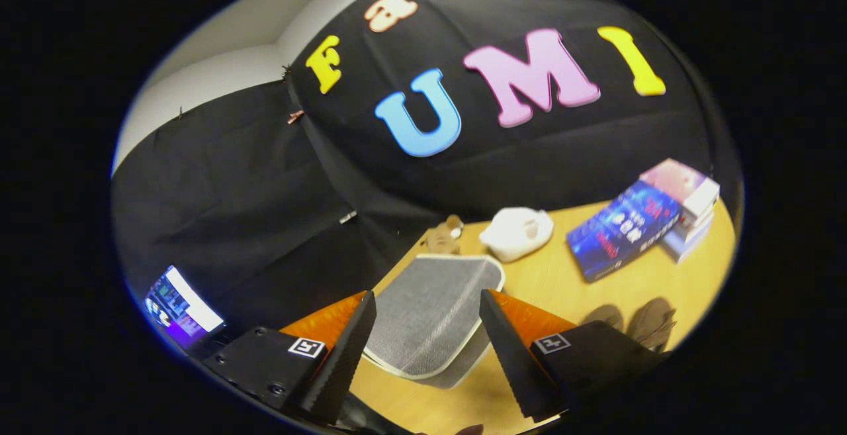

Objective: Open the storage box then place both shoes into the box .Put the left shoe in first, then the right shoe, with the right side of both shoes facing outward in a uniform manner.

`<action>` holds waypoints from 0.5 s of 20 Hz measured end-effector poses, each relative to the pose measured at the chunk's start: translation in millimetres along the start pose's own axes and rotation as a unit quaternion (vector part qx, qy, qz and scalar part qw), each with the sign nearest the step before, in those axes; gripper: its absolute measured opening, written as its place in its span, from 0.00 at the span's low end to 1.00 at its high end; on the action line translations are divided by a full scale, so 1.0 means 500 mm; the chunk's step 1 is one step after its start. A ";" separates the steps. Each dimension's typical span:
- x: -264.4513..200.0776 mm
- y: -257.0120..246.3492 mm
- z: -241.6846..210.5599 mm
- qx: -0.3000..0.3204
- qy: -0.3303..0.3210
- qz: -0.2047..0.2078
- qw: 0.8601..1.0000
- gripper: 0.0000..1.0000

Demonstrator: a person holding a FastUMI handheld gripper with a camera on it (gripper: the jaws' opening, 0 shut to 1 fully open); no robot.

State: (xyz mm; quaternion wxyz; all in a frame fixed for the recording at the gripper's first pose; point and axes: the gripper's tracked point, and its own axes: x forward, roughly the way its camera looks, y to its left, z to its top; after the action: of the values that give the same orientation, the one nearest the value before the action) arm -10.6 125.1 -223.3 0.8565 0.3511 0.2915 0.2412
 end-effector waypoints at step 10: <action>0.163 -0.115 -0.104 0.267 0.114 0.067 0.955 0.97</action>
State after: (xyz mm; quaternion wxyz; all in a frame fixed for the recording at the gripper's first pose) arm 24.7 163.0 -323.1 0.6745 0.5556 0.4167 0.2504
